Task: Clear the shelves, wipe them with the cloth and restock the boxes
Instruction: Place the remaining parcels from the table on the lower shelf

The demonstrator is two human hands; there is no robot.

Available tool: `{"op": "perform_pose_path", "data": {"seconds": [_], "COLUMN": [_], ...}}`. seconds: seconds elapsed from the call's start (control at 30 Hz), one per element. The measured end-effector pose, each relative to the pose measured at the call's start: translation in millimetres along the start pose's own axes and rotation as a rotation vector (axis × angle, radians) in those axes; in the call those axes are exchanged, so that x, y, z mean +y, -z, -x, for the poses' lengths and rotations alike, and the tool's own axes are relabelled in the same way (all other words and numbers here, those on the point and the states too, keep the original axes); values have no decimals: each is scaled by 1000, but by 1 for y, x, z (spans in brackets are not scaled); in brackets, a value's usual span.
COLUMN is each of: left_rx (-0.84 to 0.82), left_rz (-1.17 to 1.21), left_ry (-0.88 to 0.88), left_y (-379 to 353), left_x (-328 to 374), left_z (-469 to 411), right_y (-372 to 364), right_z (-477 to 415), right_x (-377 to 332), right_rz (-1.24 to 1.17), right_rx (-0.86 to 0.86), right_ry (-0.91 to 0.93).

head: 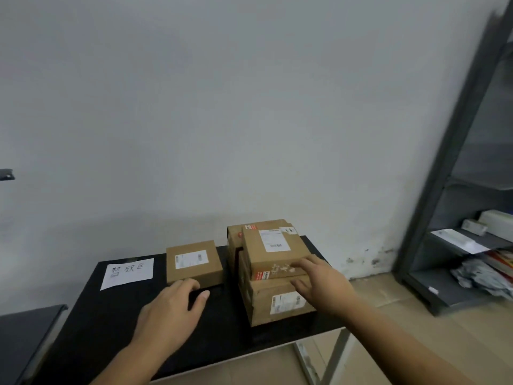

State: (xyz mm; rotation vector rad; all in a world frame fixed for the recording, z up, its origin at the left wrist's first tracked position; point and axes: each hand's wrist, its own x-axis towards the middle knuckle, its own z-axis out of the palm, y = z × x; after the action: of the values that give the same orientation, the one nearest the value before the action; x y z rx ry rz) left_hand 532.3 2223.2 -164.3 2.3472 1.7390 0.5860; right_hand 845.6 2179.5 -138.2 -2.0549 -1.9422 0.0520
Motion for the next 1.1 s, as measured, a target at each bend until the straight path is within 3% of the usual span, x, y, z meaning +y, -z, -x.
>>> {"op": "perform_pose_path", "data": {"seconds": [0.33, 0.67, 1.1], "left_rx": [-41, -50, -180], "left_rz": [5, 119, 196], "left_ry": [-69, 163, 317], "left_y": [-53, -112, -184], "left_x": [63, 109, 98], "left_z": [-85, -177, -259], "right_y": [-7, -13, -77], "right_z": [-66, -150, -229], "right_x": [97, 183, 232], "right_rz": [-32, -148, -388], "right_rx": [26, -23, -166], "right_ry": [-89, -121, -306]}}
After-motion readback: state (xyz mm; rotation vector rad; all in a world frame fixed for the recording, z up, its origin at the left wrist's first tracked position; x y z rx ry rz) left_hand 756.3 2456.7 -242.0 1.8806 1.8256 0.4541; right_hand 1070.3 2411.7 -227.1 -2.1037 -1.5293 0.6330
